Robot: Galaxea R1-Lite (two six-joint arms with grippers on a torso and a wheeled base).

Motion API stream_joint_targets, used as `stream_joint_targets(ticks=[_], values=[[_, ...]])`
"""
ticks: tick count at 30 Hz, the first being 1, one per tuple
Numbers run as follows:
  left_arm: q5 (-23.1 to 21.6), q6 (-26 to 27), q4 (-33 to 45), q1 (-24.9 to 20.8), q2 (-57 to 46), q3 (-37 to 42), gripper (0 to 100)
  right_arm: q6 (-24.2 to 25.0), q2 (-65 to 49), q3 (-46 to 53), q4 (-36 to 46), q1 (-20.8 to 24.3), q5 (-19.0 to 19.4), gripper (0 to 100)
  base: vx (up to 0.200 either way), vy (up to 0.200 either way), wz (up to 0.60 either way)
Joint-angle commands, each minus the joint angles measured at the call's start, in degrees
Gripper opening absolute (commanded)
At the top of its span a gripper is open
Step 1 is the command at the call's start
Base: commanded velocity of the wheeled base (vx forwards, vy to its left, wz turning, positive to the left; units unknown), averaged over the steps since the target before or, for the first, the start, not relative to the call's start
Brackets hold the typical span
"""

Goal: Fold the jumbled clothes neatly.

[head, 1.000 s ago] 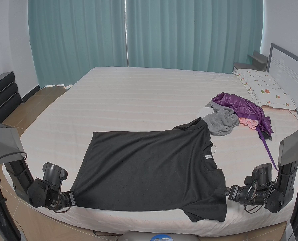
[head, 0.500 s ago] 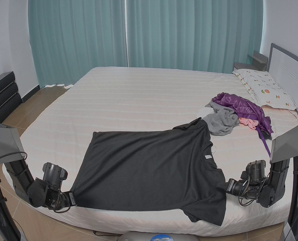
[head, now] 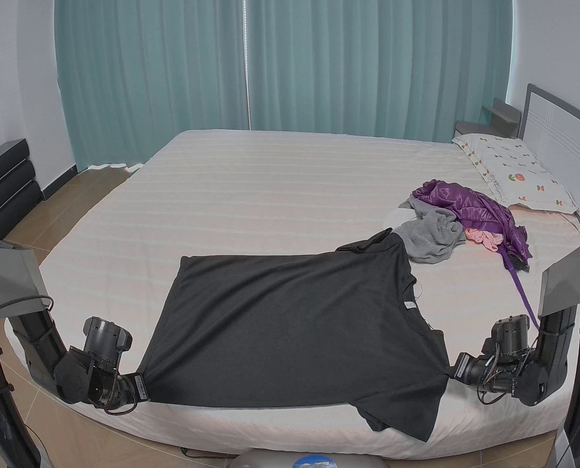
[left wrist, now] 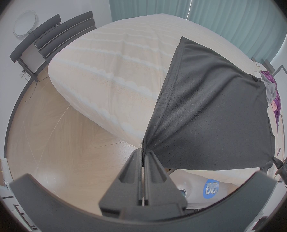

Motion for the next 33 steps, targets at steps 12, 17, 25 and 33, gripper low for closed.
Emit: stream_joint_targets(ticks=[12,17,25,33], values=[[0.02,-0.12,-0.01,-0.99,0.16,0.19,0,-0.23,-1.1,10.64,-7.98,-1.88,0.23,0,0.0,0.0,0.0],[0.02,-0.3,-0.01,-1.16,0.07,0.28,100,-0.06,1.63,10.81,-10.44,-1.52,0.5,100,0.0,0.0,0.0],[-1.65,-3.2,-2.12,-0.37,-1.86,-1.39,100,1.0,-0.66,8.7,-15.89,-1.17,1.11,100,0.0,0.0,0.0],[-14.4,-5.48,-7.57,4.82,-11.09,-0.77,100,7.06,-8.13,6.24,-15.89,1.99,1.81,100,0.0,0.0,0.0]])
